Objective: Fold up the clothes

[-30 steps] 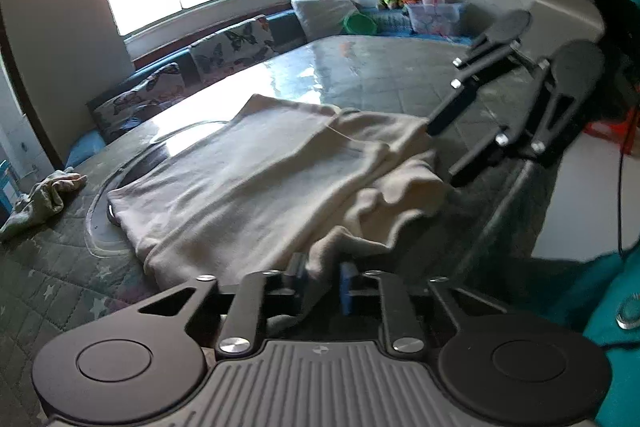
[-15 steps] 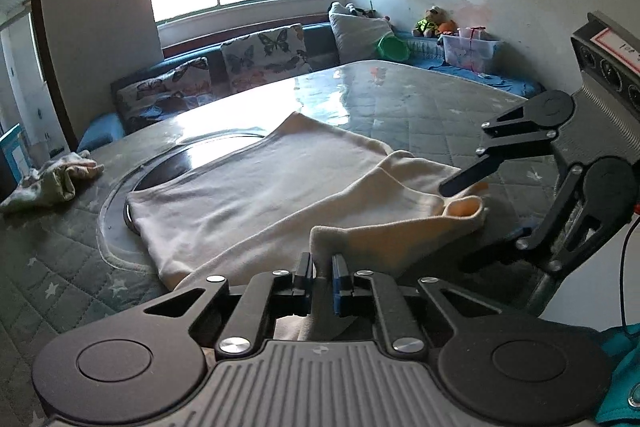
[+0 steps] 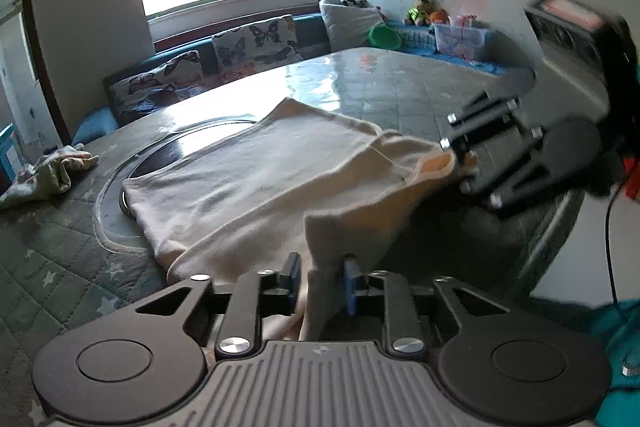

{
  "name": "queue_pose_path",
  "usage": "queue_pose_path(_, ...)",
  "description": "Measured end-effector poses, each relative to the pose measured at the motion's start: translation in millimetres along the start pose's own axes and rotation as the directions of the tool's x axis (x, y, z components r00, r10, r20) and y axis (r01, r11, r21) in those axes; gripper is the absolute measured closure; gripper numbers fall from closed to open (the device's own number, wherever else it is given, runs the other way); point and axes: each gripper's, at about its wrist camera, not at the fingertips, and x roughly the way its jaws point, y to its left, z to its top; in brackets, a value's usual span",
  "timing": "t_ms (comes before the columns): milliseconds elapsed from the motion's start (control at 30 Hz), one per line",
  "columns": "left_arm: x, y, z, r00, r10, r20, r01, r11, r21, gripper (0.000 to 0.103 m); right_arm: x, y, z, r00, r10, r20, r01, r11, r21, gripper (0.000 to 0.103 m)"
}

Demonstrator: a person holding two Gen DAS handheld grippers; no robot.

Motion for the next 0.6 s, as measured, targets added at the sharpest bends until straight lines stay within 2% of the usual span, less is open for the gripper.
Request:
queue_pose_path(33,-1,-1,-2,1.000,0.004,-0.005,-0.004,1.000,0.012,0.065,0,-1,1,1.000,0.001,0.002,-0.001,1.000,0.007,0.080)
queue_pose_path(67,-1,-2,-4,1.000,0.010,-0.011,-0.010,1.000,0.021,0.063,0,-2,1,1.000,0.003,0.001,-0.003,1.000,0.012,0.081)
queue_pose_path(267,0,-9,-15,0.999,0.044,-0.030,-0.041,0.996,0.083,0.063,-1,-1,1,1.000,0.000,0.005,0.000,0.999,0.035,0.085)
queue_pose_path(367,2,-10,-19,0.997,0.066,-0.032,-0.062,0.991,0.118,0.079,-4,1,0,1.000,-0.004,0.013,0.004,0.999,0.042,0.090)
queue_pose_path(433,3,-6,-20,0.997,0.068,-0.033,-0.065,0.993,0.103,0.088,-6,2,-1,1.000,-0.005,0.017,0.004,0.999,0.046,0.092)
queue_pose_path(600,-7,-3,-16,0.999,0.051,-0.012,-0.050,0.995,0.081,0.094,-15,5,1,0.999,0.008,0.033,-0.010,0.999,0.046,0.094)
